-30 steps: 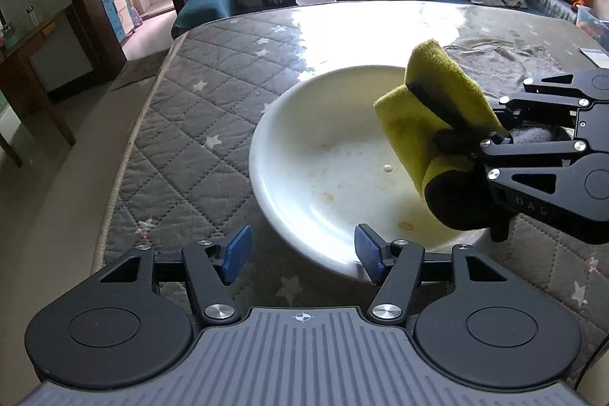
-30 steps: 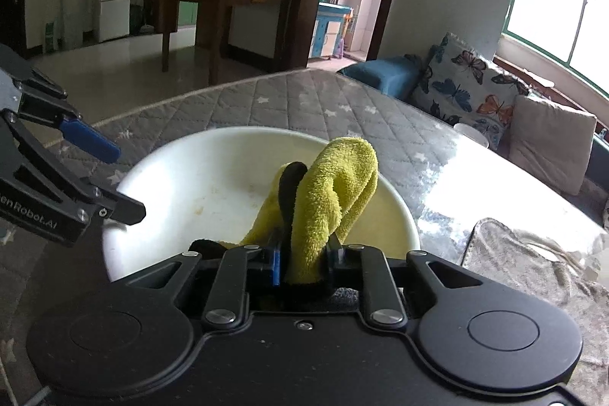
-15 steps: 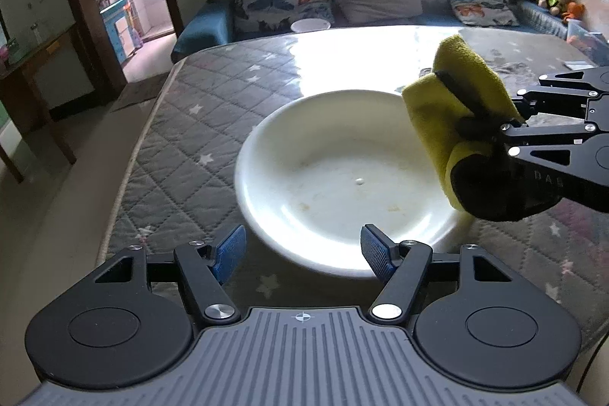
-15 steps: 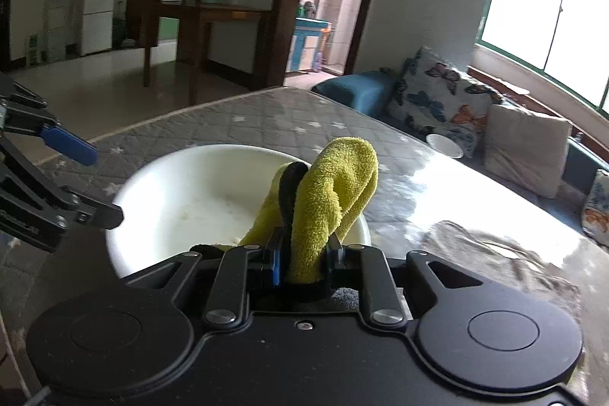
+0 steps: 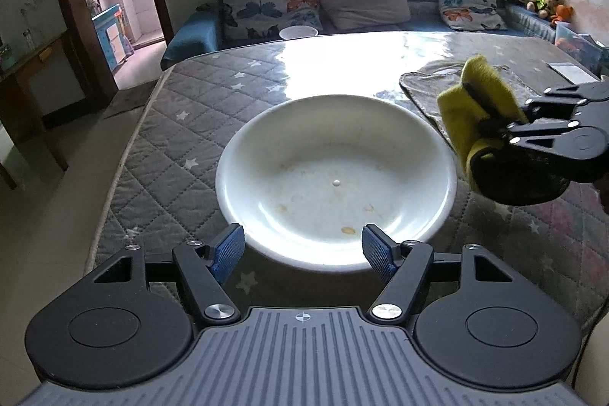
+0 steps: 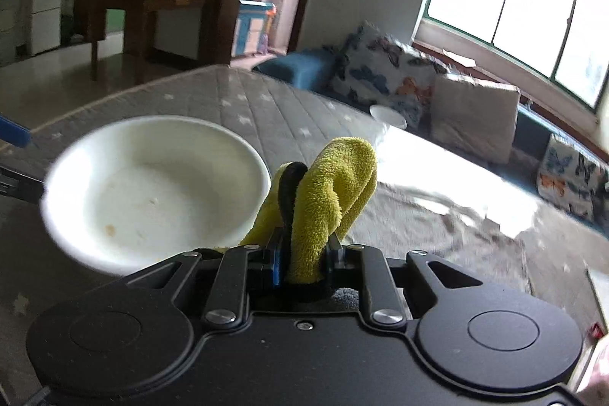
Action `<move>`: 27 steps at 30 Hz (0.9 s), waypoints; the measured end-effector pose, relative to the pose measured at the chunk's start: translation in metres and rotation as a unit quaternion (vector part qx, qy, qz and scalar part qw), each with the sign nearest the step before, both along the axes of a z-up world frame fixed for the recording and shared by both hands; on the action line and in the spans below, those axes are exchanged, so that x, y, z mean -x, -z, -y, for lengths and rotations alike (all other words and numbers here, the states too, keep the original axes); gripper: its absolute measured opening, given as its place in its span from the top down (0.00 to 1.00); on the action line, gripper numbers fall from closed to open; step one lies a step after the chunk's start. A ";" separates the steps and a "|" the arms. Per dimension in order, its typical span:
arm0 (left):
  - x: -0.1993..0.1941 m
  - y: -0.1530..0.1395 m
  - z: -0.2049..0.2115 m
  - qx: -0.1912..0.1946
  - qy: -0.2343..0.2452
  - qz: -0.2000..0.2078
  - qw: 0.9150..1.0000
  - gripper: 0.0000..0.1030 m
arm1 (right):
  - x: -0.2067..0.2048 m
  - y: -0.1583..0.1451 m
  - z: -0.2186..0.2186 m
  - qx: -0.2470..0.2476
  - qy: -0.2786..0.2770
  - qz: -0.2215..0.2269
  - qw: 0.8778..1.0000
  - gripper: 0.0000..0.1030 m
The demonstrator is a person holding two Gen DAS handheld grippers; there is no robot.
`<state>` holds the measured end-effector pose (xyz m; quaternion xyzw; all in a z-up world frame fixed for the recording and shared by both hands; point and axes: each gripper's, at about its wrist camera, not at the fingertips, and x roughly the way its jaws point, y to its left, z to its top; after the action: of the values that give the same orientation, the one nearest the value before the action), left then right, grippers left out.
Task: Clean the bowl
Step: 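Lift the sponge out of the bowl with the right tool and carry it toward the grey towel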
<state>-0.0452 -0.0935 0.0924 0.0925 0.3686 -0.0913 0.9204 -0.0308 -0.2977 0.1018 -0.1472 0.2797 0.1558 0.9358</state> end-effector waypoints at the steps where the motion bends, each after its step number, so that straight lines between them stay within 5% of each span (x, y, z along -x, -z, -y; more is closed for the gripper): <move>1: 0.000 0.000 0.000 -0.001 0.000 0.000 1.000 0.32 | -0.002 0.004 0.001 -0.003 0.003 -0.007 1.000 0.79; 15: 0.003 0.005 0.006 0.007 0.005 -0.006 1.000 0.28 | -0.012 0.040 -0.019 -0.029 -0.032 -0.028 0.999 0.72; 27: 0.011 0.016 0.010 0.013 -0.004 -0.007 1.000 0.26 | 0.003 0.027 -0.015 -0.006 -0.029 -0.011 0.999 0.65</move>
<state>-0.0561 -0.1035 0.0766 0.0786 0.3746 -0.0927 0.9192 -0.0335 -0.2823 0.0743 -0.1477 0.2850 0.1863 0.9286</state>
